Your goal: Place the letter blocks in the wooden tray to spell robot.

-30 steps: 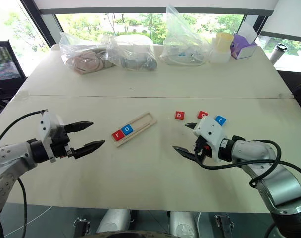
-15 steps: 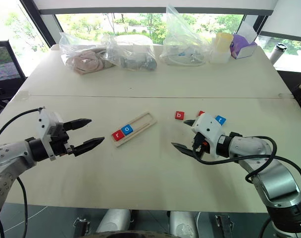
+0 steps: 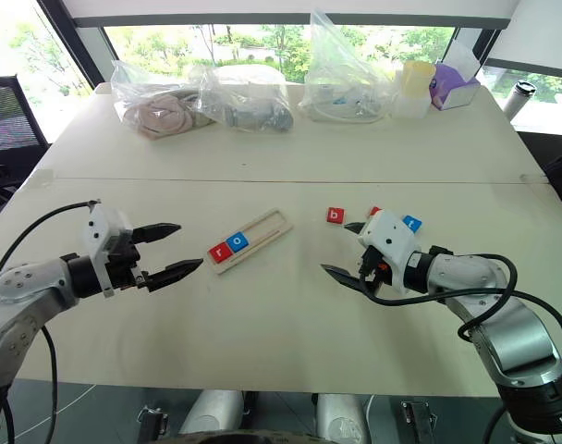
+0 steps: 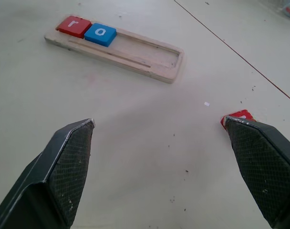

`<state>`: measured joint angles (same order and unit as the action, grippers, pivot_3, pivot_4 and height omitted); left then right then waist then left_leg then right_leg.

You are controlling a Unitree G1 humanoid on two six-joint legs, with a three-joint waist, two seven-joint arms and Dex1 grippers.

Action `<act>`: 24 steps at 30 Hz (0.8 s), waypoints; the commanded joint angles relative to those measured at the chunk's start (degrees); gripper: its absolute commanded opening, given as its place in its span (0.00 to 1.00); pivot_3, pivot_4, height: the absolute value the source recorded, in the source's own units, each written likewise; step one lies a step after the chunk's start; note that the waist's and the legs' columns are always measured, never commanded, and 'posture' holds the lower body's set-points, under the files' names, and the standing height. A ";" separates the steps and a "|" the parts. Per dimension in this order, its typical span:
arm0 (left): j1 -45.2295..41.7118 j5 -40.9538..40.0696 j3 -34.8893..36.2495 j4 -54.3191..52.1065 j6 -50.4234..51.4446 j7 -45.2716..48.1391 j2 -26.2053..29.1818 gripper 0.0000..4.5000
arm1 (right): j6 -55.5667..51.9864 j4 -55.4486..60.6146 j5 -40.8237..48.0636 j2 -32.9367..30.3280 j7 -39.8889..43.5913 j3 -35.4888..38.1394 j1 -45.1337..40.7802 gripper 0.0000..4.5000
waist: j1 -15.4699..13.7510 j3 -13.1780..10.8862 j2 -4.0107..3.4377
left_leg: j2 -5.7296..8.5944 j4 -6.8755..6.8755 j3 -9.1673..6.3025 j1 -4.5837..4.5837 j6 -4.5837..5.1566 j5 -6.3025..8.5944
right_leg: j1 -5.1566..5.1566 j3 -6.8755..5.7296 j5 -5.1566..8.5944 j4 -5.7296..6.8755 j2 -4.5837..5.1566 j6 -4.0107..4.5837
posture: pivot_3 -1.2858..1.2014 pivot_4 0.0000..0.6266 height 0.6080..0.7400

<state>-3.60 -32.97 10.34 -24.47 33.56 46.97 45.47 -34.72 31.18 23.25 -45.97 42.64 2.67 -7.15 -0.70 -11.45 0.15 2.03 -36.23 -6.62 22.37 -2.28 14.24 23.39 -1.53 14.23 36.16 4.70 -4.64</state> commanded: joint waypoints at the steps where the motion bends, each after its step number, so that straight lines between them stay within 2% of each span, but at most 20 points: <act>1: -3.41 2.53 -3.18 4.40 -3.93 3.51 -0.11 1.00 | -0.06 1.75 0.25 0.65 -1.15 1.17 -1.58 0.99 | -0.03 0.00 0.00 | 0.00 0.00 0.01 0.00 0.00 0.00 | 0.00 0.00 0.00 0.00 0.00 0.00 | 0.52 0.24 1.00; 6: -10.68 7.13 -9.76 15.49 -8.60 6.93 -3.49 1.00 | 0.04 3.06 -0.25 2.15 -3.53 0.74 -1.27 0.99 | -0.04 0.00 0.00 | 0.01 0.02 0.01 0.01 0.00 0.00 | 0.01 0.00 -0.07 -0.01 0.00 -0.13 | 0.52 0.24 1.00; 13: -16.27 12.93 -14.67 25.90 -14.80 10.32 -6.56 1.00 | -0.24 5.39 -1.08 3.80 -6.63 1.03 1.12 0.99 | 0.13 0.00 0.00 | 0.01 0.04 0.01 0.02 0.00 0.00 | 0.04 0.00 -0.11 0.01 -0.01 -0.19 | 0.52 0.24 1.00; 24: -13.29 16.67 -16.75 27.88 -16.75 9.45 -10.84 1.00 | -1.78 9.68 -1.20 4.53 -9.63 2.22 5.51 0.99 | 0.08 0.01 0.01 | 0.01 0.00 -0.01 0.01 0.00 0.00 | 0.03 0.01 -0.11 0.04 0.00 -0.20 | 0.52 0.24 1.00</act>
<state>-17.50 -17.06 -6.03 4.32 17.59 56.80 34.53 -36.77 38.35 22.05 -41.59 33.46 3.31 -1.49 -0.63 -11.44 0.15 2.03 -36.23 -6.63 22.38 -2.28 14.24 23.42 -1.52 14.12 36.21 4.70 -4.84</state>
